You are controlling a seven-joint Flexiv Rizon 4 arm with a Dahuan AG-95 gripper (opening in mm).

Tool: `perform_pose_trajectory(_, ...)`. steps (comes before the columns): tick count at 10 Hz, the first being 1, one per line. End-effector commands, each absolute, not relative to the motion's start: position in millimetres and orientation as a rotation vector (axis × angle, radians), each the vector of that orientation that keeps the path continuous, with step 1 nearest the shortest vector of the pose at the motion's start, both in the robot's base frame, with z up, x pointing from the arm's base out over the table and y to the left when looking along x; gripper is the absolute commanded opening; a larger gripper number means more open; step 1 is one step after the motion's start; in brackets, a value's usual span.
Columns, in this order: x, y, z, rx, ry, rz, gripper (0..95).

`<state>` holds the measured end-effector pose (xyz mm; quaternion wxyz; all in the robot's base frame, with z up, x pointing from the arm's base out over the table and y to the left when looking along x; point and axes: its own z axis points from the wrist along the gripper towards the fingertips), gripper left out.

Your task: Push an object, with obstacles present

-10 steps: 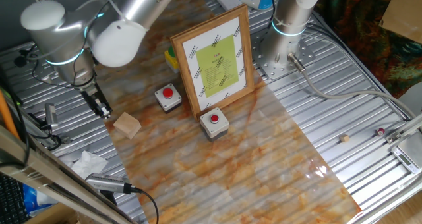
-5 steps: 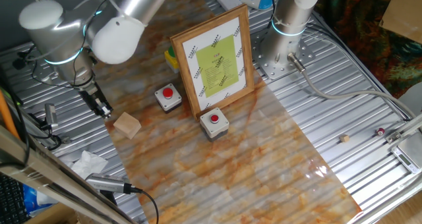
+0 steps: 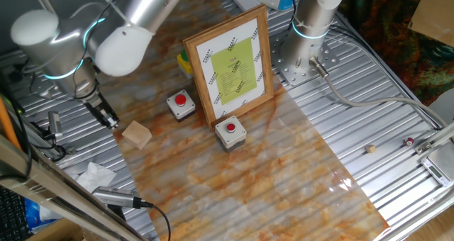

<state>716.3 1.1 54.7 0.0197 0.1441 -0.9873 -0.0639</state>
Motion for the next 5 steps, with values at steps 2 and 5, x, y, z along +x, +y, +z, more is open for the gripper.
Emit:
perform_pose_trajectory(2, 709.5, 4.0, 53.4, 0.434, -3.063, -0.201, 0.0)
perform_pose_trajectory(5, 702.8, 9.6, 50.5, 0.429, -3.07, -0.194, 0.0)
